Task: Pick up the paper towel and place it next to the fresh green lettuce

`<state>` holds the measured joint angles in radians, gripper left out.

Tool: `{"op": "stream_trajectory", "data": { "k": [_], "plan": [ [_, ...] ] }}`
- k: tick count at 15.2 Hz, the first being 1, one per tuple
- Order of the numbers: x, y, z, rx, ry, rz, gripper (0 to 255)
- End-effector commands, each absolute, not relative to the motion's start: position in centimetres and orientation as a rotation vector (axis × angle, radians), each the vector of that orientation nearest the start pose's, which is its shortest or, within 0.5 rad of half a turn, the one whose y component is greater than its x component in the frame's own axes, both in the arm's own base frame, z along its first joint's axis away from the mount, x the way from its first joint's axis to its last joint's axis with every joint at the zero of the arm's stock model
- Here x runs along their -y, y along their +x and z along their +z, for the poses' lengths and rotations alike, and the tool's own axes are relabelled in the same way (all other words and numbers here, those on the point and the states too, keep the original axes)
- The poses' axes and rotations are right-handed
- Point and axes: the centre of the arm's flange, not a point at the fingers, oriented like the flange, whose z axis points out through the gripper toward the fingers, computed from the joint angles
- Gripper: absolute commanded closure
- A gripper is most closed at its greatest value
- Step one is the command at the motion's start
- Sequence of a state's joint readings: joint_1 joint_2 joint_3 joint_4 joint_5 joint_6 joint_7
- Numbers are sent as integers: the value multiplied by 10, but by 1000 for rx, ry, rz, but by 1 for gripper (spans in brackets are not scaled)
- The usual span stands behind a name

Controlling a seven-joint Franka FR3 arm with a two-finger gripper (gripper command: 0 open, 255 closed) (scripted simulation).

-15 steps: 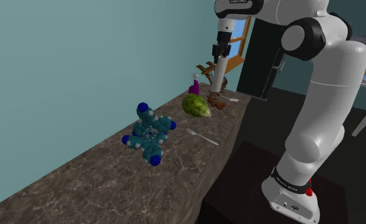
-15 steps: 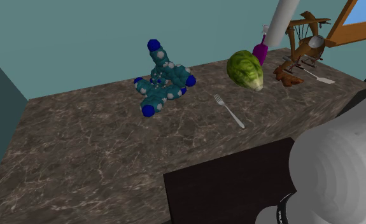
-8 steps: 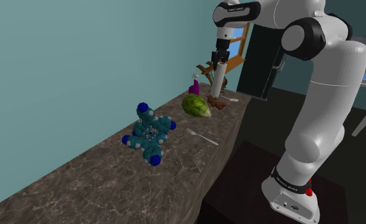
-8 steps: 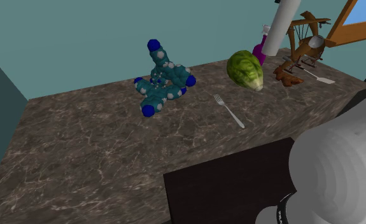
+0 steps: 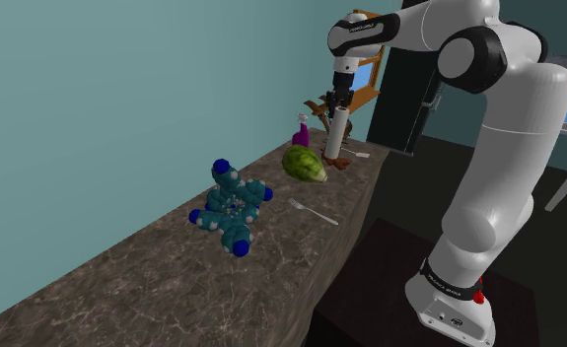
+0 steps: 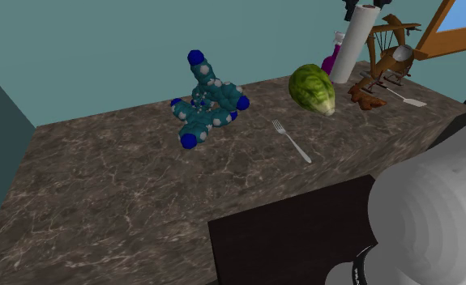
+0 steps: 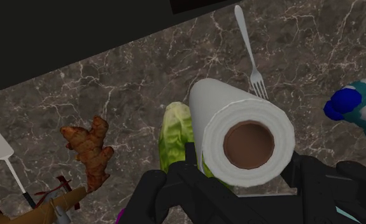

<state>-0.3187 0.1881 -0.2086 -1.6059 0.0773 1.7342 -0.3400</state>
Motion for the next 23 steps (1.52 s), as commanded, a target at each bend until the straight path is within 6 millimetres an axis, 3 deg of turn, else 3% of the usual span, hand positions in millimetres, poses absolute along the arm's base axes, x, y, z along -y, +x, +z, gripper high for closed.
{"op": "stream_trajectory", "data": {
  "k": [1, 23],
  "plan": [
    [295, 539, 502, -307, -3069, 53, 255],
    [295, 539, 386, -307, -3069, 53, 255]
  ]
}}
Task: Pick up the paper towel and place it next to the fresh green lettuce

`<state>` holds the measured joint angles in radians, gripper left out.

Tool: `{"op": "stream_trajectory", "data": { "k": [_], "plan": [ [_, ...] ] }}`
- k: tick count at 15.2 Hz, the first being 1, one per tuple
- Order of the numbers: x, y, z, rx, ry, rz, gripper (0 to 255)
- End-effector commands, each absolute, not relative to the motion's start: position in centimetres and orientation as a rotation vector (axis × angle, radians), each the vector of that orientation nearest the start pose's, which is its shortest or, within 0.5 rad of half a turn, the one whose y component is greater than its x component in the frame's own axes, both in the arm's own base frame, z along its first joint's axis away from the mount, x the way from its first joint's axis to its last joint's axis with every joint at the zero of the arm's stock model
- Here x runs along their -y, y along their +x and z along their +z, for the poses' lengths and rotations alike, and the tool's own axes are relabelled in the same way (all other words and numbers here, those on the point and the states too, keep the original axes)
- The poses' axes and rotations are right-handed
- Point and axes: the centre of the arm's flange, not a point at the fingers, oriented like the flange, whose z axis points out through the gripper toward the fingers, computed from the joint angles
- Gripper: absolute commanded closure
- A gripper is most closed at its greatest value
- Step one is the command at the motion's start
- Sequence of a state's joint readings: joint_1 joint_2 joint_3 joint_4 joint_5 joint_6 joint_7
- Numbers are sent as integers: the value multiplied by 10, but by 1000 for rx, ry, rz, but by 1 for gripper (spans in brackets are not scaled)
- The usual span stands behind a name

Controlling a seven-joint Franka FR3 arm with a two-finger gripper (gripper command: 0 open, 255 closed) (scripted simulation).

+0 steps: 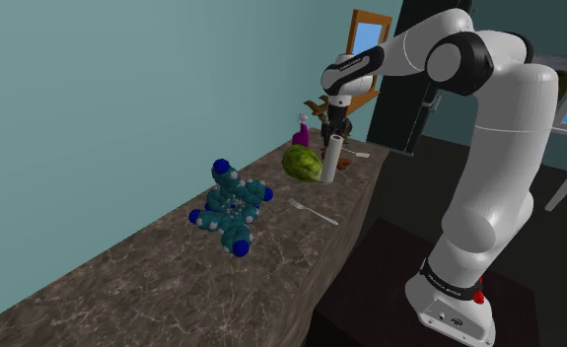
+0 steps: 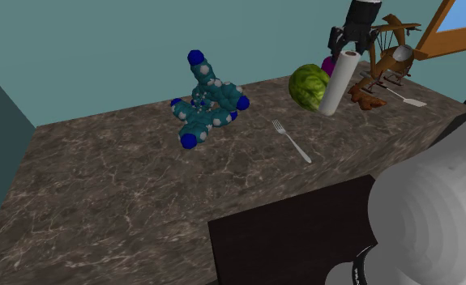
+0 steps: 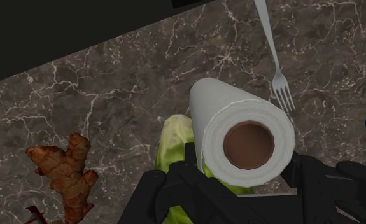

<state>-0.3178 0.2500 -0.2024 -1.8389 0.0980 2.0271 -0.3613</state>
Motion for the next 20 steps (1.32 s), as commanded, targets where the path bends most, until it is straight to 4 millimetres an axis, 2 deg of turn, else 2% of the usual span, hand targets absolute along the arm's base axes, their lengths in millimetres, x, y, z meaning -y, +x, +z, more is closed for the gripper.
{"op": "stream_trajectory", "data": {
  "k": [1, 13, 20],
  "plan": [
    [295, 539, 381, -307, -3069, 53, 255],
    [295, 539, 318, -307, -3069, 53, 255],
    [295, 539, 318, -307, -3069, 53, 255]
  ]
}}
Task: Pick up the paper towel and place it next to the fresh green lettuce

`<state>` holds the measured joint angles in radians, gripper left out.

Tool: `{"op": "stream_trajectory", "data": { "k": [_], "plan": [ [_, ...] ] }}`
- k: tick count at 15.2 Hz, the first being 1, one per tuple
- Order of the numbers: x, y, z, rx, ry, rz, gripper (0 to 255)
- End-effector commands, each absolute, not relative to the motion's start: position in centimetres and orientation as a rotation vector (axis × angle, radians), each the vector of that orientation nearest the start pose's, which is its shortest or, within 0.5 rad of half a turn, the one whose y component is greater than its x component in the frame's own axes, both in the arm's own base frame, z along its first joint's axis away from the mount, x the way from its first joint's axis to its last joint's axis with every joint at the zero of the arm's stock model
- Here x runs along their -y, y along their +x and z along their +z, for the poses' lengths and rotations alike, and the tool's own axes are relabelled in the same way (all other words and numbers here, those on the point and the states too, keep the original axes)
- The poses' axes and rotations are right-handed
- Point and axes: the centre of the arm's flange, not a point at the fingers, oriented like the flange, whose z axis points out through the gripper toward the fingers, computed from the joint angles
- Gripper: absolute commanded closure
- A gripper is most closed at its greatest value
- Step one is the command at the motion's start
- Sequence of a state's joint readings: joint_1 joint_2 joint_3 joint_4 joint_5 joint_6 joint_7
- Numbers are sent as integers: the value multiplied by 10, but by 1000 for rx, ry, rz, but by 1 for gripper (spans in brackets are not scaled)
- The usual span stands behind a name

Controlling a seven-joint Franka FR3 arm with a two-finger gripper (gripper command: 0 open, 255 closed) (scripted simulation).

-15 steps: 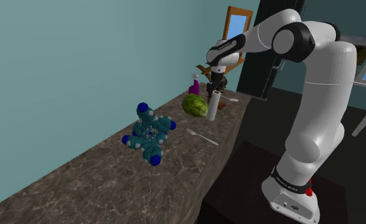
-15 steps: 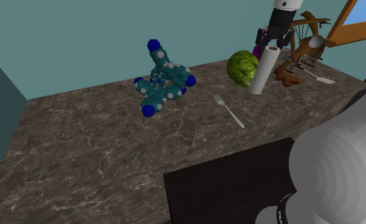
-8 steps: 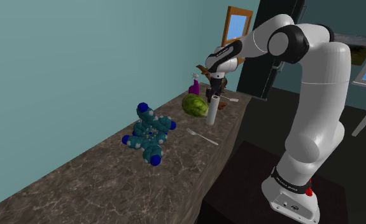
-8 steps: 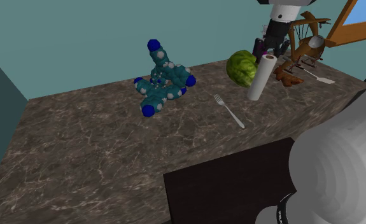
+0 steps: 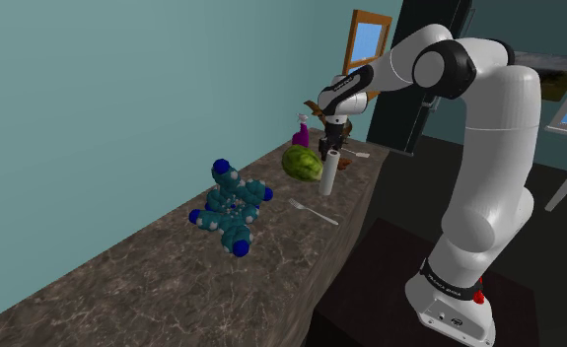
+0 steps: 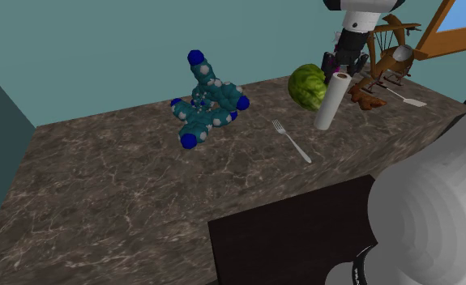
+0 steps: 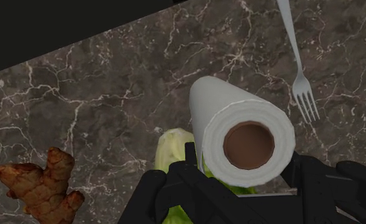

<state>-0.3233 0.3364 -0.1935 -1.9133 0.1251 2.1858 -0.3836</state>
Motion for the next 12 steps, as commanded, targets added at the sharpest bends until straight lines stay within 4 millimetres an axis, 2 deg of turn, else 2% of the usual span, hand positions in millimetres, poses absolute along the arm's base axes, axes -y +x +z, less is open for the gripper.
{"op": "stream_trajectory", "data": {
  "k": [1, 2, 7, 11, 12],
  "plan": [
    [295, 539, 318, -307, -3069, 53, 255],
    [295, 539, 318, -307, -3069, 53, 0],
    [295, 539, 318, -307, -3069, 53, 0],
    [298, 540, 368, -307, -3069, 53, 0],
    [298, 540, 368, -307, -3069, 53, 0]
  ]
}}
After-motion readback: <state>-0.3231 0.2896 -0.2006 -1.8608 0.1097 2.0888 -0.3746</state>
